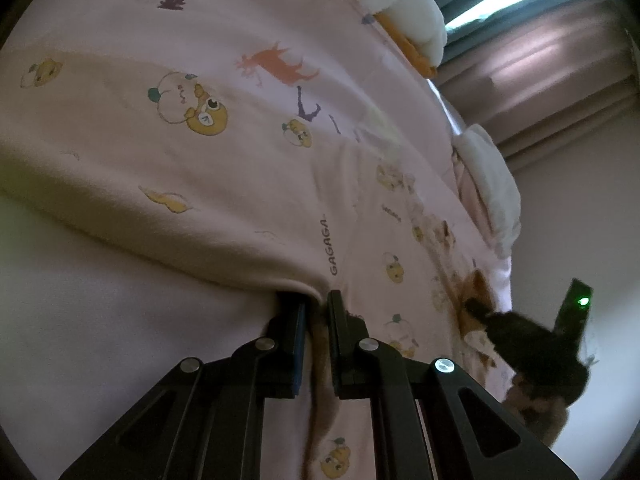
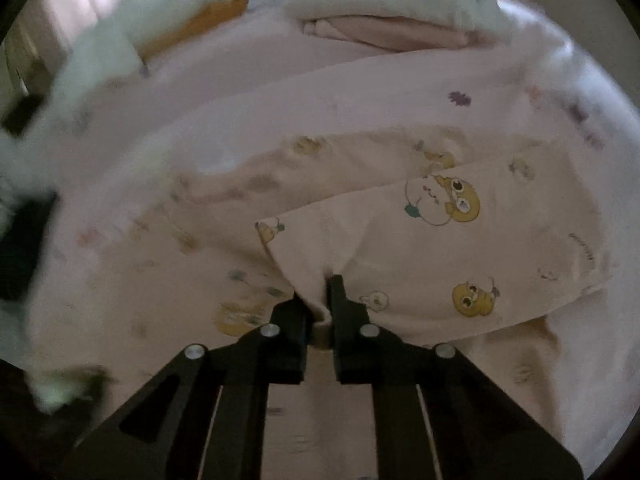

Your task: Fold small clothes

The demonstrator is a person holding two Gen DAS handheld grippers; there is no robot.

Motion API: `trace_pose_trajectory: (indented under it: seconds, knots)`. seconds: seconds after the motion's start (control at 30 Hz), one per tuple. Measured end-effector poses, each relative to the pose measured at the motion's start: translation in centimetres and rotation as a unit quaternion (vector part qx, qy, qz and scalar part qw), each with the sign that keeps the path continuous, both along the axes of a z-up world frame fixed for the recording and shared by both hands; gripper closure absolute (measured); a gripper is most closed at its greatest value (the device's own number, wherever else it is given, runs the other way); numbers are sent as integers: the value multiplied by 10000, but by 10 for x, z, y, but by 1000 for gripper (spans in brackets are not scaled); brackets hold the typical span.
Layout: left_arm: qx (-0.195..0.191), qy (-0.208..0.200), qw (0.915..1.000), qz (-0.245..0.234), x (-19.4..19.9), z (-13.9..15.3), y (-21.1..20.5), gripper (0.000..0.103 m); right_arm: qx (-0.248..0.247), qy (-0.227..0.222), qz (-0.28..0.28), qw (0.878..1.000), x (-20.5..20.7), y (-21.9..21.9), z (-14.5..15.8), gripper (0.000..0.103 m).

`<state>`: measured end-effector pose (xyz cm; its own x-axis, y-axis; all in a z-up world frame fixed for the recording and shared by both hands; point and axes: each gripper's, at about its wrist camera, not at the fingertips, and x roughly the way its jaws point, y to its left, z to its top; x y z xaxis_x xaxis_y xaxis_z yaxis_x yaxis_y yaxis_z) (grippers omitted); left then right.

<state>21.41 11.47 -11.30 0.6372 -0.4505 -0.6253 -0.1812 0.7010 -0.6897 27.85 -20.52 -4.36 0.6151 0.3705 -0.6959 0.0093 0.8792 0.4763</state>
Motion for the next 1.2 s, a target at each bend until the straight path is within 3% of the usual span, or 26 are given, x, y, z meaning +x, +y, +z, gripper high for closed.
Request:
trace_pose_trajectory:
  seconds: [0.1,0.2,0.3,0.4,0.53,0.7,0.73,0.77,0.8,0.83,0.9,1.0,1.07,1.1,1.13,1.2]
  knots:
    - [136,-44,9999,-18,0,1,-3,95,1086,-133,254,9937,-4,-1,7,94]
    - [322,-115,9994,-32,-2,4,-6,95,1623,-230,630,9845,1,37,20,93]
    - [361,-120,9993,-35,-2,3,-6,95,1815,-275,1036,9775,4,79,29,93]
    - [214,-84,9997,-19,-1,0,-3,95,2220,-178,1516,9630,6,122,26,93]
    - [1,-54,10000,-9,-1,-2,2,95,2247,255,1862,9561,8,169,7,90]
    - [40,-45,10000,12,0,-1,-1,95,2392,351,1926,9510,1,168,-1,87]
    - [54,-48,10000,15,0,-1,-2,95,2435,374,1953,9493,0,167,1,85]
    - [60,-47,10000,18,0,-1,-3,95,2429,447,2056,9469,0,168,2,73]
    - [56,-43,10000,19,0,-1,-3,95,2471,595,2244,9408,0,173,2,51]
    - [52,-32,10000,21,1,-1,-3,95,2544,693,2353,9355,-1,165,1,41]
    - [15,-28,10000,34,0,-1,-1,95,2688,698,2489,9278,-7,161,6,35]
    - [24,-32,10000,60,-1,0,0,95,2604,434,2507,9314,-20,137,20,35]
    - [68,-67,9998,188,-5,5,5,95,2283,184,2294,9460,-29,109,29,35]
    - [123,-92,9993,334,-8,9,10,95,1971,46,2133,9569,-33,96,32,36]
    - [141,-117,9989,436,-10,11,14,95,1287,-208,1834,9744,-39,75,37,36]
    - [178,-167,9970,739,-16,17,26,95,140,-599,1415,9880,-49,50,41,35]
